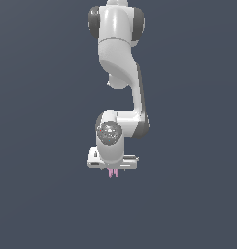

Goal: Pick up the object and move it to a goal position.

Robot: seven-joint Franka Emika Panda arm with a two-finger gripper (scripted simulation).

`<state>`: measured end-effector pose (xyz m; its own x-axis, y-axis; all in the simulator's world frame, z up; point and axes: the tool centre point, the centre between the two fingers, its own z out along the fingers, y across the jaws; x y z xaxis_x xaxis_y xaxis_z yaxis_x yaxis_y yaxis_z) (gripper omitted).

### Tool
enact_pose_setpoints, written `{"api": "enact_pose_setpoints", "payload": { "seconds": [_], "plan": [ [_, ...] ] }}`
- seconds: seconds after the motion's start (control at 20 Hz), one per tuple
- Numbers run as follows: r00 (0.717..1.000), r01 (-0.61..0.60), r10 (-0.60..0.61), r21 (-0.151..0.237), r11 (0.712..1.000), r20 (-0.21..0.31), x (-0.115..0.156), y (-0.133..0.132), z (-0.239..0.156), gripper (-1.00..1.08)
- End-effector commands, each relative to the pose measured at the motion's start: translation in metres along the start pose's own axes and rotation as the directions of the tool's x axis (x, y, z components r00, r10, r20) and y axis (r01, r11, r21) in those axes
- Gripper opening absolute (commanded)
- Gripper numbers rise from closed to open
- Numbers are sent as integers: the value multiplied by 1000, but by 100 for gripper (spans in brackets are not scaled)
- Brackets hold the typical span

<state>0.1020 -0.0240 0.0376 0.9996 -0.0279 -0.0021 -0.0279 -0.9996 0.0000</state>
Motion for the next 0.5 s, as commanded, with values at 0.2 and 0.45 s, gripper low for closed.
{"api": "enact_pose_setpoints", "payload": {
  "seconds": [0.2, 0.45],
  "plan": [
    [1000, 0, 0, 0, 1000, -2, 2, 0, -1, -100],
    [1000, 0, 0, 0, 1000, -2, 2, 0, -1, -100]
  ]
}}
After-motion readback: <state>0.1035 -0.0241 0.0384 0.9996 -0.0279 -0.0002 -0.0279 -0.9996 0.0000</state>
